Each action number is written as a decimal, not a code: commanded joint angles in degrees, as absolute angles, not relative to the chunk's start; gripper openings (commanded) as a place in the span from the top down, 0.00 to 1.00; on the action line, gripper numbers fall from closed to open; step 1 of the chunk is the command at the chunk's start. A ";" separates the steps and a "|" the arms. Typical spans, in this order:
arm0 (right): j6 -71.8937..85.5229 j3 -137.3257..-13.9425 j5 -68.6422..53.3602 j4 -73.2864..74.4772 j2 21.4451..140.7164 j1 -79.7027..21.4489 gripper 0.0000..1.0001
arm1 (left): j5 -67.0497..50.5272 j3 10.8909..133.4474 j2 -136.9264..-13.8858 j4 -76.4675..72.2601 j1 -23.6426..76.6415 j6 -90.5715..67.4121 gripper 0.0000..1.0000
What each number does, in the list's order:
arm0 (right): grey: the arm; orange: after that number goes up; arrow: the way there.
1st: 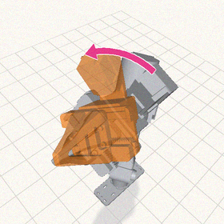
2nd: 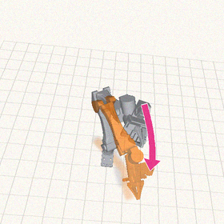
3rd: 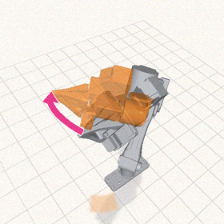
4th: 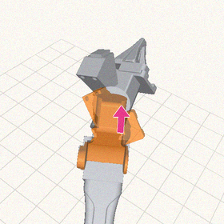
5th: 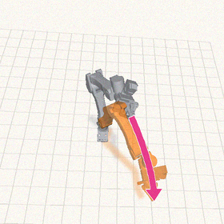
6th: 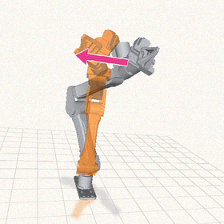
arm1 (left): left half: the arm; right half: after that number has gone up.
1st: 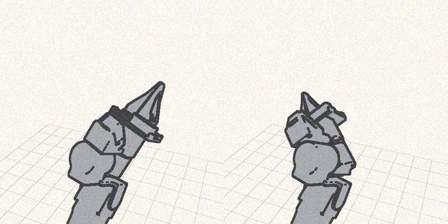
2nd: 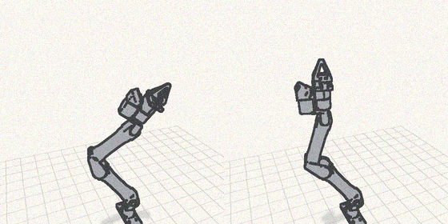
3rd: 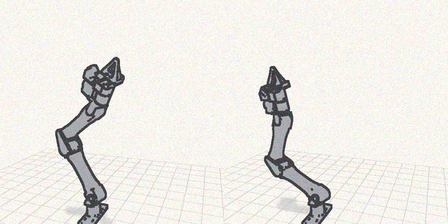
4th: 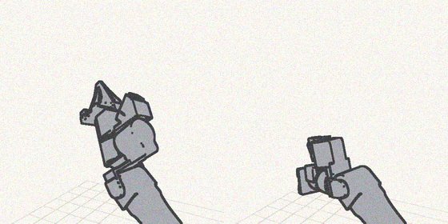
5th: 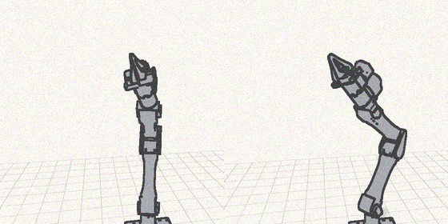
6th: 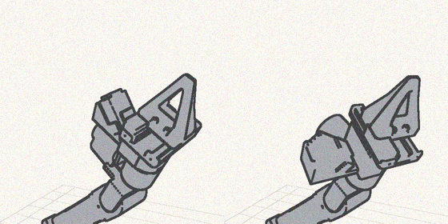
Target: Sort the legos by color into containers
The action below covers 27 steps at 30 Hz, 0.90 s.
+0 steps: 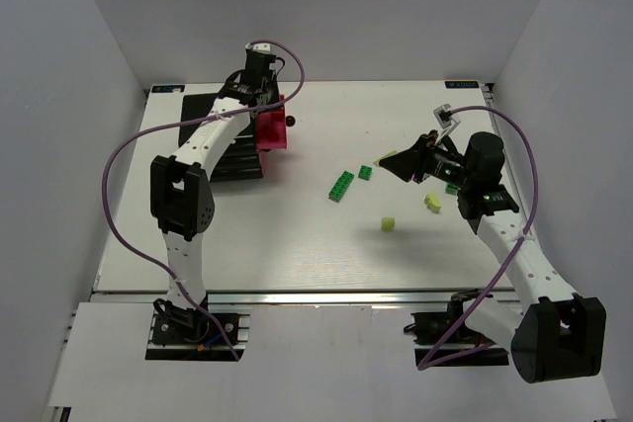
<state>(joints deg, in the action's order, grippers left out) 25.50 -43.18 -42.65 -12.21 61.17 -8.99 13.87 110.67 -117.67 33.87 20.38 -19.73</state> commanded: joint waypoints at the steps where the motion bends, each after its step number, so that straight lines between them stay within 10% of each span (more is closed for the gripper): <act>1: 25.66 -42.89 -43.68 -14.85 60.91 -8.61 1.00 | 12.92 110.39 -117.25 34.01 20.57 -19.25 0.66; 27: 25.75 -42.98 -43.86 -14.85 61.00 -8.52 1.00 | 13.88 108.72 -114.52 33.75 20.57 -17.93 0.80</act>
